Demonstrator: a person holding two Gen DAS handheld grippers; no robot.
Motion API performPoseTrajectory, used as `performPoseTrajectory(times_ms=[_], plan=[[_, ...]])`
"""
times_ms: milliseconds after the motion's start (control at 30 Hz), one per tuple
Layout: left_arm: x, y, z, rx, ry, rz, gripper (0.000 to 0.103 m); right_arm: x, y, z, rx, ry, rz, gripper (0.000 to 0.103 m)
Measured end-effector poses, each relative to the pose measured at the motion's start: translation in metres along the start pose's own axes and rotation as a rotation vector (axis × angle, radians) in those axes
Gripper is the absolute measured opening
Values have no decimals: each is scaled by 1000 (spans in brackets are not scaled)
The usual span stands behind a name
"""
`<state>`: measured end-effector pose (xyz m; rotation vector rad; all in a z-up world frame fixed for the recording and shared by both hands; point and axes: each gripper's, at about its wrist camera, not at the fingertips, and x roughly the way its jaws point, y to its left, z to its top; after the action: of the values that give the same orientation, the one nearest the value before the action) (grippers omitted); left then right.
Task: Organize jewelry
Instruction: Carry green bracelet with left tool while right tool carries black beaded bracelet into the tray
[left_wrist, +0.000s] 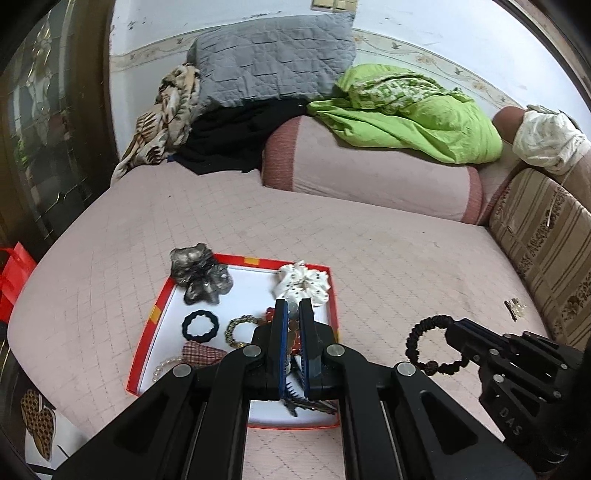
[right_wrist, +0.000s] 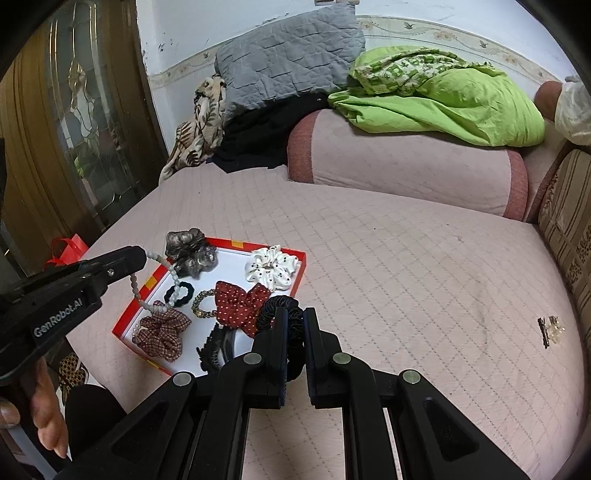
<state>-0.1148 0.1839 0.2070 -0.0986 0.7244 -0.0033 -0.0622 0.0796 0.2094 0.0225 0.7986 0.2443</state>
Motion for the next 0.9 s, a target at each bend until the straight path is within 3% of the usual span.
performPoseTrajectory(times_ms=[333,900], plan=[[16,36,-10,-52,23,27,5,14,29,1,-28,45,-28,9],[43,88,-12,-45,62,107,5,50,76,22,-46,81,-51,9]])
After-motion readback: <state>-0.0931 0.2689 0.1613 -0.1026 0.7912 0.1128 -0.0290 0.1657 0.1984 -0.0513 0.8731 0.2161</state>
